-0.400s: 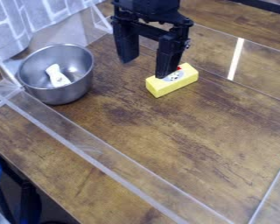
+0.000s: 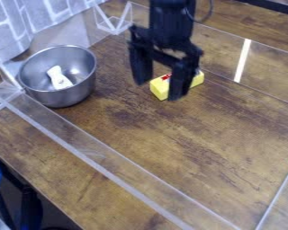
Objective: Move the yellow butter to the left side of the table
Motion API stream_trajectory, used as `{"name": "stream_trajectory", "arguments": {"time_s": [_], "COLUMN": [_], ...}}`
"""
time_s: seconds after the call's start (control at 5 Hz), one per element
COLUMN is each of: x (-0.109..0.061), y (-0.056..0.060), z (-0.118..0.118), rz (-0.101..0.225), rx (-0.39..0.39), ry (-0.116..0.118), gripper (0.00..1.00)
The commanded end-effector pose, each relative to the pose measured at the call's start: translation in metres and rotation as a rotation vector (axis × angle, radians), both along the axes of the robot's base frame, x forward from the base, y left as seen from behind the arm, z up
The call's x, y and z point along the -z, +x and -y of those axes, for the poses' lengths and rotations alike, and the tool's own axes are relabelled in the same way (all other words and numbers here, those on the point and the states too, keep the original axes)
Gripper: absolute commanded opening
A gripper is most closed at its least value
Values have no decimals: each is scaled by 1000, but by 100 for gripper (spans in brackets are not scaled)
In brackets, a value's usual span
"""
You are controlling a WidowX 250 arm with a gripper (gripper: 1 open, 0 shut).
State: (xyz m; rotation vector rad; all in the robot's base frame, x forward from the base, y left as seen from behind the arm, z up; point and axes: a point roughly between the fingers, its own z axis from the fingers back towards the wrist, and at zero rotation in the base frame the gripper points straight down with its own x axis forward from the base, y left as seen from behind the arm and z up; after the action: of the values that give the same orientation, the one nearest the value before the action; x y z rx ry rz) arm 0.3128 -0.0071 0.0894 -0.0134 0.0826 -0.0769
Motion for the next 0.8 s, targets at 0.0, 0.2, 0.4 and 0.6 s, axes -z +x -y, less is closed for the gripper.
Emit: {"name": "stream_trajectory", "arguments": {"time_s": [0.0, 0.2, 0.4, 0.6], "x": [-18, -14, -7, -3], "y": [29, 47, 58, 64], "z": [-1, -2, -9, -17], "rz": [135, 169, 182, 197], "rx": [107, 153, 155, 148], "ry": [-13, 1, 20, 37], "gripper": [100, 100, 100, 100]}}
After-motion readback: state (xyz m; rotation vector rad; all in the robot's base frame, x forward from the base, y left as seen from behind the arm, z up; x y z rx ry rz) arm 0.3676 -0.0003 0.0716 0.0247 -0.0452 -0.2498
